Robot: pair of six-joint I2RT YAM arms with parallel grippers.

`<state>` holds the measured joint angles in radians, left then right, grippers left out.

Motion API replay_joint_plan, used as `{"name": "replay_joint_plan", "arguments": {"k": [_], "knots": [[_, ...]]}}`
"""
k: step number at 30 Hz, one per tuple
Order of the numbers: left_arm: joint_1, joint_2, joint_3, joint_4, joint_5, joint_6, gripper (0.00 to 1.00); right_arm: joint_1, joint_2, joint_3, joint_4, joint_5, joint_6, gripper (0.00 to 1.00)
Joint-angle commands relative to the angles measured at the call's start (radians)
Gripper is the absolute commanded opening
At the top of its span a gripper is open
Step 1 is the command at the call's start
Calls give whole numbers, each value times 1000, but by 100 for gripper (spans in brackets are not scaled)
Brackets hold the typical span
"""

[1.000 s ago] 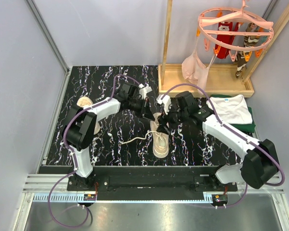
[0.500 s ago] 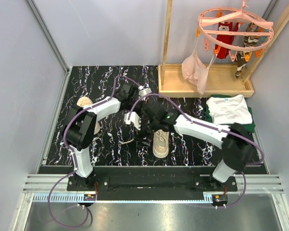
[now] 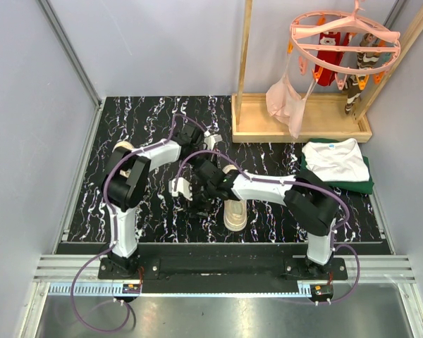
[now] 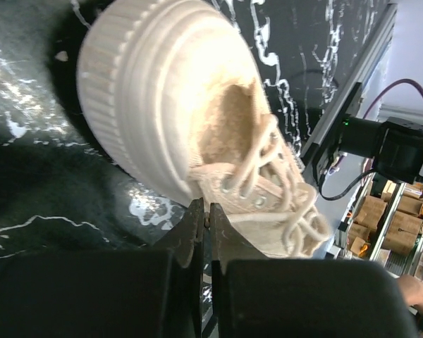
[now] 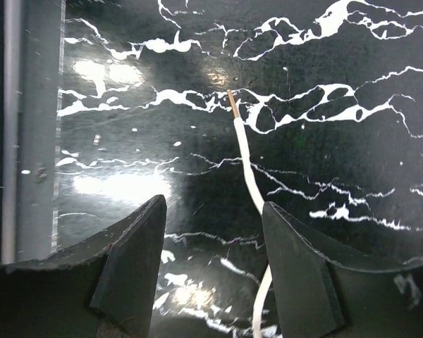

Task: Tie the shoes

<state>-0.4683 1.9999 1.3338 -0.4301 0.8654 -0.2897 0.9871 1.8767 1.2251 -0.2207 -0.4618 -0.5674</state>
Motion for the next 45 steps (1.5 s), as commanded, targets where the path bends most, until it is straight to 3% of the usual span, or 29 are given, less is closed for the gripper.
{"name": "replay_joint_plan", "arguments": {"k": [1,15,24,27,30,34,37,45], "knots": [[17,42,74,-61,12,69,0,5,39,39,80,-6,-81,65],[19,73,96,-90,23,107,0,-10,147,43,104,-26,-154,77],[19,80,94,-93,40,113,0,-61,226,128,-54,-166,-88,56],[19,82,96,-93,41,113,0,-61,233,125,-77,-164,-86,39],[19,76,97,-93,38,116,0,-41,217,94,-77,-89,-106,30],[20,77,97,-93,38,116,0,4,205,48,-63,125,-149,18],[19,74,96,-91,40,115,0,27,182,4,-66,190,-169,0],[17,-1,96,-91,11,141,0,27,-101,-67,-72,248,-74,0]]}}
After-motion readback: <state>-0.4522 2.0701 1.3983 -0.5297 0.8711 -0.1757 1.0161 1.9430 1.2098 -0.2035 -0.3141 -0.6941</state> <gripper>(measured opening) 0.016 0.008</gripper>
